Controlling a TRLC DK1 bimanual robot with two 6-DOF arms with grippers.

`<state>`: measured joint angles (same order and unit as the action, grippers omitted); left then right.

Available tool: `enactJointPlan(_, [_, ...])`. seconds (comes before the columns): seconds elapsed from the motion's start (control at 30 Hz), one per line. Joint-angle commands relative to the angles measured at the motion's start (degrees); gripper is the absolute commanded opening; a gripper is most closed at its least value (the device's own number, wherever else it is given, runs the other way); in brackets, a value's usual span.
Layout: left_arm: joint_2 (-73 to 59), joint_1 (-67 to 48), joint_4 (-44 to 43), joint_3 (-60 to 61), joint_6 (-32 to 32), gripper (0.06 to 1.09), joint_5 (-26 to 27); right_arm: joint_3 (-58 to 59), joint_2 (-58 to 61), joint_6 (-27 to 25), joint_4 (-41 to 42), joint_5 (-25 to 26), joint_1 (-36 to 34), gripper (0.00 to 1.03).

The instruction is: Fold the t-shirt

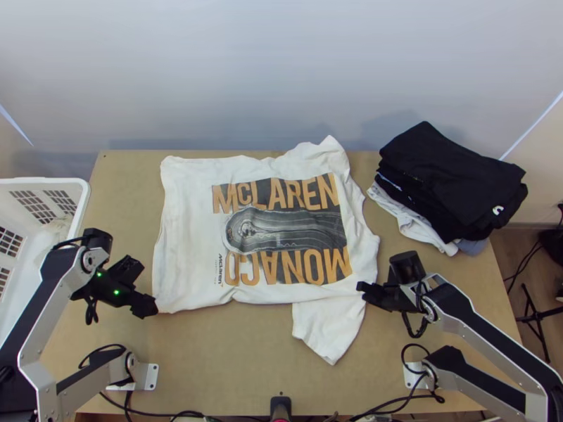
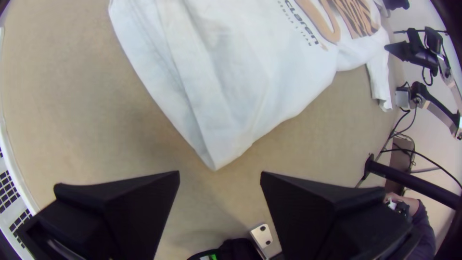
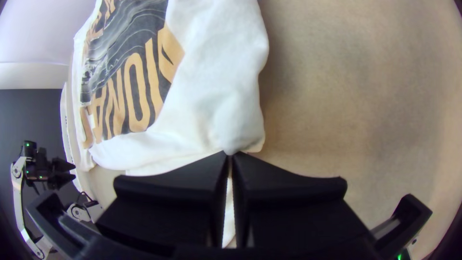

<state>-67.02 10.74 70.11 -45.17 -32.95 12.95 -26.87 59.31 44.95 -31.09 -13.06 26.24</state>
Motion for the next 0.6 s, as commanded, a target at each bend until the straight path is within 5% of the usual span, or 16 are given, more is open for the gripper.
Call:
enactJointPlan(0.0, [-1.9, -2.0, -5.1, 3.4, 3.3, 0.83, 2.3, 0.0, -0.2, 0.2, 0.0, 0.0, 0.0, 0.03])
enactJointPlan(0.37, [-4.4, -5.4, -9.3, 5.6, 7.1, 0.7, 2.5, 0.2, -1.5, 0.2, 0.0, 0.3, 0.0, 0.03])
enactJointPlan(0.57, [-4.3, -5.3, -12.4, 6.8, 8.2, 0.22, 2.8, 0.1, -2.4, 0.2, 0.0, 0.4, -0.3, 0.03])
